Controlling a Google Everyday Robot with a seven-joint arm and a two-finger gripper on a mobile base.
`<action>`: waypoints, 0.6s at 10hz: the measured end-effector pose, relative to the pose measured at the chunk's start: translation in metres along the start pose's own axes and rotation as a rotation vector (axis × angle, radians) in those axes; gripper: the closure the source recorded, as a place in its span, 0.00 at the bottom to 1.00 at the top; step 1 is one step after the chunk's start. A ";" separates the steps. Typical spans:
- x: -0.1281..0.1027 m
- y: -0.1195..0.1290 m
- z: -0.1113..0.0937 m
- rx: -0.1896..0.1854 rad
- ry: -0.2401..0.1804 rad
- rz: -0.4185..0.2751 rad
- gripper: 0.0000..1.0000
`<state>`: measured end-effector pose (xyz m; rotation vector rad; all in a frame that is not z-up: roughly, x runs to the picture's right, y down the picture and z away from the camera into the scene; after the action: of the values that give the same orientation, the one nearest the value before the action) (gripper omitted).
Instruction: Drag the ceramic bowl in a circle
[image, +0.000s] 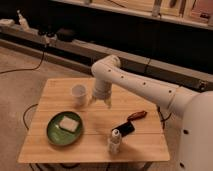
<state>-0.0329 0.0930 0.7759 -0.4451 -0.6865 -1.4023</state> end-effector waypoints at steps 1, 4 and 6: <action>-0.001 -0.013 0.009 0.007 0.016 -0.094 0.35; -0.007 -0.057 0.045 0.019 0.051 -0.394 0.35; -0.013 -0.073 0.063 0.008 0.055 -0.526 0.35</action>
<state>-0.1160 0.1347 0.8055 -0.2227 -0.7977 -1.8973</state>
